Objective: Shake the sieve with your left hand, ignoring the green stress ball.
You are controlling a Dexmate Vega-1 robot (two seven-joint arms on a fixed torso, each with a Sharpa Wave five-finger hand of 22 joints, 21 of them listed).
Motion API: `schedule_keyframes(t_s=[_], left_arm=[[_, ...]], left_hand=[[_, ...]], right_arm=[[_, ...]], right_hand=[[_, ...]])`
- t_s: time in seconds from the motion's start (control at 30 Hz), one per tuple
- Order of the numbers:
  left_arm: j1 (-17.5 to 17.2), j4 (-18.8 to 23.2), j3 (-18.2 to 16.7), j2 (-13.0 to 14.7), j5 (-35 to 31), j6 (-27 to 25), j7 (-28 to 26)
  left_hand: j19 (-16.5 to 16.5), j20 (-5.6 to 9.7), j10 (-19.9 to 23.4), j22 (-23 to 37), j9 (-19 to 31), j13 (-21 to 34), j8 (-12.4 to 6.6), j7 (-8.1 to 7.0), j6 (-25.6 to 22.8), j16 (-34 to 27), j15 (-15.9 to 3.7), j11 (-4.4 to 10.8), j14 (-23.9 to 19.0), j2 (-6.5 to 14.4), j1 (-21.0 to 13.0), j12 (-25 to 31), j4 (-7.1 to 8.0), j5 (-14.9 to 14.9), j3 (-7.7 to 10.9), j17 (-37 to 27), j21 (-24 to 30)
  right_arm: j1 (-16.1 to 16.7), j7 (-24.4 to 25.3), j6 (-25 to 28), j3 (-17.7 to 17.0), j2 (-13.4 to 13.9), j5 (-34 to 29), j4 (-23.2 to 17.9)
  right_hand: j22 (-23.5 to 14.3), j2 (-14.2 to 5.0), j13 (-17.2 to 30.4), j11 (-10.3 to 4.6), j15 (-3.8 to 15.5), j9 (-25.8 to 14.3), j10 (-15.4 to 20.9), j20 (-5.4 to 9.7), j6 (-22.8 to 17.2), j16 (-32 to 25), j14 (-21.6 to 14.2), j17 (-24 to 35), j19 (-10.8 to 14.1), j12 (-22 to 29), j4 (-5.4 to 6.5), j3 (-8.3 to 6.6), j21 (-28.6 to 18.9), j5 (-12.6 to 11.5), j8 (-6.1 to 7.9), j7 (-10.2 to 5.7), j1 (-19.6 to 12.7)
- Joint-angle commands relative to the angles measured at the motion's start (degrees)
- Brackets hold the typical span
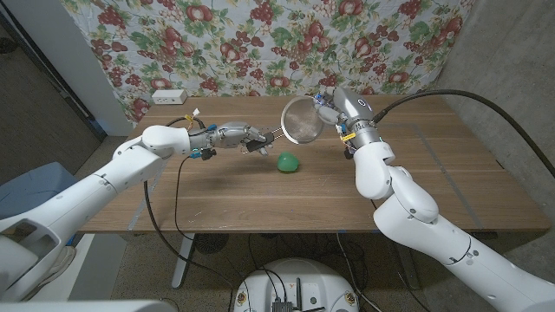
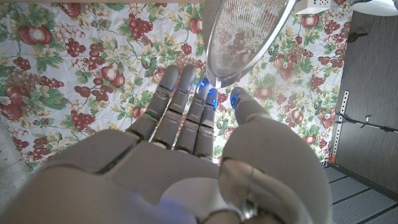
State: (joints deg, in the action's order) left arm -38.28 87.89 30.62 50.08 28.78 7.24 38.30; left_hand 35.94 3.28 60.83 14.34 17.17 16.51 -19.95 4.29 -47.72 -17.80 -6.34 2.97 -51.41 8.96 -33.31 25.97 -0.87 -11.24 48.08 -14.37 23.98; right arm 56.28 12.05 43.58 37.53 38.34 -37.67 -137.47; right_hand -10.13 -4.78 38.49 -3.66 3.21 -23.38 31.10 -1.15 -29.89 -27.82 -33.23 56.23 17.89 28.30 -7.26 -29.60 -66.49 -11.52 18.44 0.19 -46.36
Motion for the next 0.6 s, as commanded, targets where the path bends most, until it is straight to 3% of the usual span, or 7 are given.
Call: schedule_keyframes(t_s=[0.03, 0.13, 0.43, 0.6], left_arm=[[-0.9, 0.9, -0.4, 0.2, 0.1, -0.1, -1.7], [-1.3, 1.1, -0.7, 0.3, 0.3, -0.1, -2.3], [-2.5, 1.6, -1.6, 0.4, 0.6, 0.0, -4.6], [-3.4, 2.0, -2.3, 0.4, 0.8, 0.1, -6.5]], left_hand=[[-0.2, 0.93, 7.2, 0.3, 0.5, 0.3, -0.78, -0.02, -0.3, -0.2, -7.12, 6.86, -0.4, 3.2, -3.8, 0.5, 0.34, -0.3, 0.59, -0.1, 0.5], [-0.2, 0.93, 7.4, 0.3, 0.8, 0.5, -1.03, 0.08, -0.3, -0.1, -7.11, 6.85, -0.5, 3.2, -3.9, 0.5, 0.38, -0.3, 0.58, -0.1, 0.7], [-0.2, 1.24, 7.4, 0.5, 1.6, 1.0, -1.64, 0.00, 0.0, -0.1, -7.15, 6.93, -0.7, 3.2, -4.5, 0.5, 0.38, -0.3, 0.54, -0.1, 1.2], [-0.3, 1.33, 7.4, 0.5, 2.1, 1.3, -2.06, -0.11, -0.1, 0.0, -7.14, 6.98, -0.8, 3.1, -4.7, 0.5, 0.41, -0.3, 0.48, -0.1, 1.4]], right_arm=[[0.9, 1.5, -1.6, -1.1, 0.5, 1.5, 0.6], [0.9, 1.9, -2.0, -1.2, 0.5, 1.8, 0.9], [1.5, 4.5, -5.4, -3.0, -0.3, 5.0, 2.7], [1.7, 5.6, -7.6, -4.0, -0.6, 7.3, 3.8]], right_hand=[[-0.1, 0.92, -1.3, 0.99, 3.05, 1.1, -3.2, -0.83, 1.8, 2.6, 4.1, -2.1, -1.6, -3.1, 0.01, 1.16, 0.7, -0.3, -1.37, 0.26, 2.8], [-0.1, 1.57, -2.2, 1.44, 2.32, 1.9, -6.2, -1.10, 2.7, 3.9, 6.1, -3.4, -2.7, -5.5, 0.13, 1.99, 1.2, -0.4, -2.20, 0.48, 4.5], [0.0, 3.09, -3.7, 2.83, 0.30, 3.3, -9.4, -1.57, 3.6, 6.4, 10.7, -5.5, -4.6, -8.8, 0.24, 3.81, 2.4, -0.3, -3.30, 1.06, 7.7], [0.0, 3.19, -4.6, 3.11, 0.39, 3.9, -10.7, -1.11, 4.0, 7.5, 12.5, -6.7, -6.2, -10.3, 0.35, 4.48, 3.3, -0.4, -3.85, 0.94, 9.1]])
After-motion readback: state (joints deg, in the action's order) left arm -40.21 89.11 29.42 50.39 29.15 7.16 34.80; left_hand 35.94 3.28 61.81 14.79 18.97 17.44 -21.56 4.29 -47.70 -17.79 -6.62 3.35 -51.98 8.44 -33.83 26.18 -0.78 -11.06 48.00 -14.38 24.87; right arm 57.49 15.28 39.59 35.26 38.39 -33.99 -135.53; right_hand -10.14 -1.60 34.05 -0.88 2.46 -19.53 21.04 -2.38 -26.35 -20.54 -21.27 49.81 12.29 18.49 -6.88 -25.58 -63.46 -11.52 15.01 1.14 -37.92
